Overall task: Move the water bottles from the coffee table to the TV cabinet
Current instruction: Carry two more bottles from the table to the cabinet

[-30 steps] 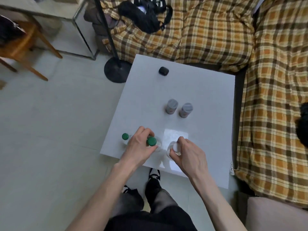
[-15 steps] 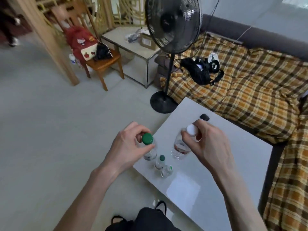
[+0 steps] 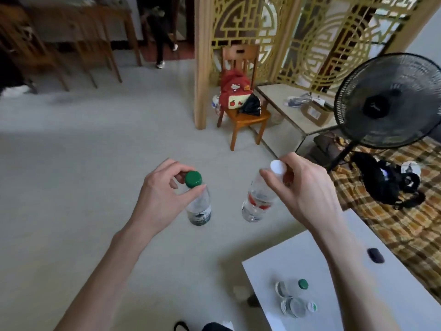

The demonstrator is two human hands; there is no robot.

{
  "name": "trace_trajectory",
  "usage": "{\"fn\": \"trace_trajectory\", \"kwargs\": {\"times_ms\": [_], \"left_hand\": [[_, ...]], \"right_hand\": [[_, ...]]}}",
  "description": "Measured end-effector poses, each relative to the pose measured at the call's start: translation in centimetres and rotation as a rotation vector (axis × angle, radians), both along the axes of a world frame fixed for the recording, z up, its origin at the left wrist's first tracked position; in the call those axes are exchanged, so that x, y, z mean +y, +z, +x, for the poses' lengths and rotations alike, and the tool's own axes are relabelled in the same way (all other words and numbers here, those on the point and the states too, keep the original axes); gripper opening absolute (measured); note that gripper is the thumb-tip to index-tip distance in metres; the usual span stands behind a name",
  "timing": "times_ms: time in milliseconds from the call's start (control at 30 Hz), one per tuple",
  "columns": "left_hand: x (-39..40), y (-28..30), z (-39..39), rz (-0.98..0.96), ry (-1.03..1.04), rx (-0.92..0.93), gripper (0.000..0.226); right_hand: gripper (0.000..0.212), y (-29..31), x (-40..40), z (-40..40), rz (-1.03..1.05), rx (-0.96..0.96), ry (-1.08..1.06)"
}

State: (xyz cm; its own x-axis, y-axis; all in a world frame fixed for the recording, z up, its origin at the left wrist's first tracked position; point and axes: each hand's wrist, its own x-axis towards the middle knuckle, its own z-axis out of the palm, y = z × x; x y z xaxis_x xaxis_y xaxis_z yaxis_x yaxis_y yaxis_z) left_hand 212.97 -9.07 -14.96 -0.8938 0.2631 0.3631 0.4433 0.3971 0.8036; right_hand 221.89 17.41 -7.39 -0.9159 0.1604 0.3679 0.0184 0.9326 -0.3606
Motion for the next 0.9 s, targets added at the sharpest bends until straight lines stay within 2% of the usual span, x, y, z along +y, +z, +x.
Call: {"fn": "trace_trajectory", "kwargs": {"times_ms": [433,667,900], "left_hand": [[-22.2,0.8,-3.9,-0.038,0.478,0.062,0.021],[-31.7,0.5,-5.3,-0.044,0.701,0.058,0.033],[-40.1,0.8,-7.9,-0.106,0.942,-0.007,0.024]], "right_hand": [[0.041,-0.8,-20.7,-16.2,-0.021,0.007,0.475],[0.04,-2.3,-32.6,-24.6,-0.001,-0.011,0.694],[0.038,-3.5,-44.4,-32.6,-0.025,-0.056,0.948]]}}
